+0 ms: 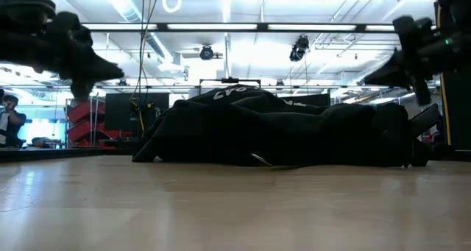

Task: Unpack backpack
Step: Move the back pack to the top of the table

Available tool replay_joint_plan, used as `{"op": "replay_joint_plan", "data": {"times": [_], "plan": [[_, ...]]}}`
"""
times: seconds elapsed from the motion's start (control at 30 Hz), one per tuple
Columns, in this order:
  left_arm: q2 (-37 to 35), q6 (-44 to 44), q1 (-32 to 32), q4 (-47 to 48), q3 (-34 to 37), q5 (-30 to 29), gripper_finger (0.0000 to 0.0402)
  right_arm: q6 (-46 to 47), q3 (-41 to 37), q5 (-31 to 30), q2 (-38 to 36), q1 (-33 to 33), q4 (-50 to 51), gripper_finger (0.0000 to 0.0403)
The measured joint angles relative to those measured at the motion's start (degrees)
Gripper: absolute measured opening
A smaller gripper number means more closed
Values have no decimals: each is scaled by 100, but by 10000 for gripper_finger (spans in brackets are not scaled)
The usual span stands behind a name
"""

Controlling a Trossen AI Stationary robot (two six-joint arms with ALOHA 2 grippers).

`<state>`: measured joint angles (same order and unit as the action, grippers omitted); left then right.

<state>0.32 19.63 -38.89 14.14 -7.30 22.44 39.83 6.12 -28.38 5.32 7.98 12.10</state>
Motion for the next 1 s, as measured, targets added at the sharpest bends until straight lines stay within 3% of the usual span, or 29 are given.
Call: {"op": "replay_joint_plan", "data": {"times": [0.17,0.3,0.53,0.8,1.0], "plan": [[81,513,13,-789,372,-300,0,228,-130,-262,140,-254,-58,0],[91,1095,13,-766,368,-361,0,537,-132,259,298,-280,-93,0],[120,1046,13,-841,377,-400,0,-83,-141,312,368,-276,-153,5],[133,-1436,13,-873,377,-544,0,-2398,-143,120,368,-224,-180,9],[133,-1779,13,-1017,377,-553,0,-2838,-145,142,368,-224,-201,1]]}}
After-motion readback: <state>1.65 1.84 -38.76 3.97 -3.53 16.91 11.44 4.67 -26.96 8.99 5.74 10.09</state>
